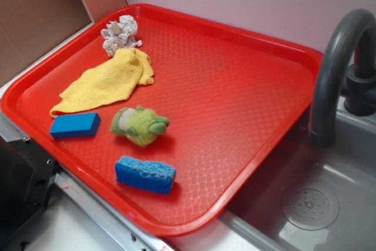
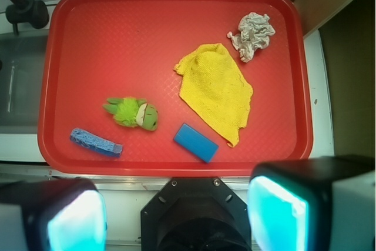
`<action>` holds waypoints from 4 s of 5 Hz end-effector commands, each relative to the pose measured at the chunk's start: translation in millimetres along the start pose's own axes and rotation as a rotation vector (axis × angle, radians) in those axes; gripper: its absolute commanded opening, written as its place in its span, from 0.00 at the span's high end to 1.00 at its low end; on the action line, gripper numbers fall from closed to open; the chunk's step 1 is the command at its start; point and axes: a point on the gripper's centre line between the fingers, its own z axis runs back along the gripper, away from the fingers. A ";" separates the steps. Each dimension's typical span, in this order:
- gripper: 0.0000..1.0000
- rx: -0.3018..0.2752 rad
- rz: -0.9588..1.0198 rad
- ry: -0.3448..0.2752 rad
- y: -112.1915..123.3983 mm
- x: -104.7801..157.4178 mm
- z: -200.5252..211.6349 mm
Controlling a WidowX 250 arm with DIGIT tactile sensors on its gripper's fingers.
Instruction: Grab the white paper.
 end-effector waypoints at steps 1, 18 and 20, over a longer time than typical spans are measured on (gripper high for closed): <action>0.00 0.000 0.000 0.000 0.0 0.0 0.0; 1.00 0.084 0.930 -0.132 144.4 151.8 -176.0; 1.00 0.024 0.448 0.030 89.0 145.9 -110.9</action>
